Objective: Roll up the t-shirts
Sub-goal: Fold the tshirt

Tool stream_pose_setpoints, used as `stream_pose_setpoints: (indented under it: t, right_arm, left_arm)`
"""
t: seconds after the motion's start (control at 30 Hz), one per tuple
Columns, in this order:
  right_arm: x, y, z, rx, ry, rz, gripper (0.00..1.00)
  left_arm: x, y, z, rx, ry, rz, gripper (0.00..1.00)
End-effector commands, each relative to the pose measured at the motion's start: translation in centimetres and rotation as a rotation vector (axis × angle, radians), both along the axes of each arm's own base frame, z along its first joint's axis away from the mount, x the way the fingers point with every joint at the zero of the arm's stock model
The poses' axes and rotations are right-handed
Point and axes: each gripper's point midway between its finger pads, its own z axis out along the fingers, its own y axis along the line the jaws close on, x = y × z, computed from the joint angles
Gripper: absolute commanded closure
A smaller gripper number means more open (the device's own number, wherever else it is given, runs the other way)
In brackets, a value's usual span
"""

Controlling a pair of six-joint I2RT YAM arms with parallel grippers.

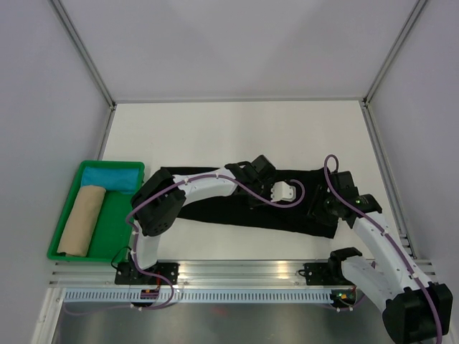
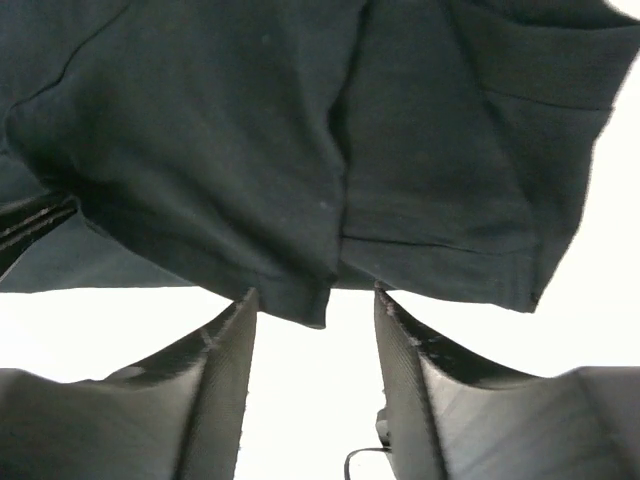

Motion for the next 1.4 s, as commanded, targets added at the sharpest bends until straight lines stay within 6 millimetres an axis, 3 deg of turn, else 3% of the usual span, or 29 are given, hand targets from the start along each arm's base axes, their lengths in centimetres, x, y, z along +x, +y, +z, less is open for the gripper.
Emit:
stream_pose_setpoints:
  t: [0.0, 0.1, 0.2, 0.23, 0.3, 0.4, 0.43, 0.47, 0.53, 0.67, 0.7, 0.77, 0.8, 0.87, 0.9, 0.97, 1.0, 1.07, 1.2, 1.33, 1.37]
  right_arm:
    - [2.2, -1.2, 3.4, -0.058, -0.108, -0.063, 0.42]
    - [4.2, -1.9, 5.1, -0.089, -0.182, -0.104, 0.39]
    - [7.0, -2.3, 4.3, -0.108, -0.219, -0.127, 0.41]
    - [7.6, -2.8, 2.8, -0.101, -0.176, -0.147, 0.47]
    - [9.8, -3.6, 2.4, -0.099, -0.213, -0.183, 0.53]
    - [12.1, -5.8, 1.6, -0.153, -0.227, -0.238, 0.58]
    - [12.7, -6.4, 1.6, -0.164, -0.238, -0.249, 0.57]
    - [13.9, -6.7, 1.6, -0.169, -0.264, -0.255, 0.56]
    - [15.2, -7.4, 2.2, -0.202, -0.296, -0.245, 0.53]
    - [17.4, -7.7, 2.3, -0.228, -0.336, -0.209, 0.50]
    - [17.5, -7.8, 1.5, -0.236, -0.314, -0.205, 0.50]
    - [17.6, -7.8, 0.6, -0.241, -0.292, -0.198, 0.50]
    - [17.5, -7.8, -0.4, -0.247, -0.268, -0.190, 0.50]
    - [17.8, -7.8, -0.8, -0.247, -0.270, -0.185, 0.50]
    - [17.7, -7.8, -1.3, -0.249, -0.261, -0.182, 0.51]
    - [18.0, -7.7, -1.5, -0.246, -0.271, -0.180, 0.52]
    - [18.0, -8.7, -1.7, -0.250, -0.263, -0.210, 0.54]
    - [18.0, -8.6, -2.2, -0.241, -0.254, -0.209, 0.63]
    - [17.4, -8.4, -3.2, -0.225, -0.235, -0.218, 0.75]
    - [17.0, -8.4, -4.3, -0.209, -0.205, -0.224, 0.74]
    - [16.8, -8.2, -4.6, -0.201, -0.199, -0.222, 0.68]
  left_arm:
    - [-0.1, -0.1, 0.8, -0.029, -0.037, -0.078, 0.98]
    - [-0.4, 0.2, 0.8, -0.026, -0.053, -0.117, 0.98]
    - [-1.0, 0.4, 0.4, -0.017, -0.044, -0.142, 0.97]
    - [-1.2, 0.5, 0.1, -0.014, -0.038, -0.145, 0.95]
    - [-1.5, 0.7, -0.2, -0.007, -0.029, -0.158, 0.93]
    - [-2.2, 1.0, -0.5, 0.006, -0.024, -0.185, 0.79]
    - [-2.4, 1.2, -0.4, 0.011, -0.019, -0.189, 0.65]
    - [-2.6, 1.1, -0.1, 0.006, -0.011, -0.195, 0.58]
    - [-3.1, 0.8, 1.8, -0.019, 0.008, -0.208, 0.51]
    - [-2.2, -0.6, 6.5, -0.137, 0.026, -0.165, 0.51]
    - [-0.7, -1.2, 8.4, -0.186, 0.033, -0.129, 0.51]
    - [0.9, -1.3, 8.2, -0.195, 0.106, -0.031, 0.51]
    - [3.0, -1.1, 8.9, -0.226, 0.126, 0.016, 0.51]
    - [4.9, -0.8, 8.5, -0.235, 0.181, 0.099, 0.52]
    - [7.4, -0.2, 7.2, -0.212, 0.171, 0.182, 0.52]
    - [10.6, 0.2, 5.6, -0.170, 0.132, 0.336, 0.53]
    - [12.4, 0.8, 4.2, -0.120, 0.077, 0.396, 0.54]
    - [14.1, 1.2, 3.0, -0.085, 0.016, 0.448, 0.55]
    - [14.9, 1.6, 0.7, -0.039, 0.007, 0.493, 0.58]
    - [14.8, 2.0, -1.6, -0.001, 0.028, 0.506, 0.60]
    - [14.7, 2.2, -2.0, 0.009, 0.028, 0.515, 0.61]
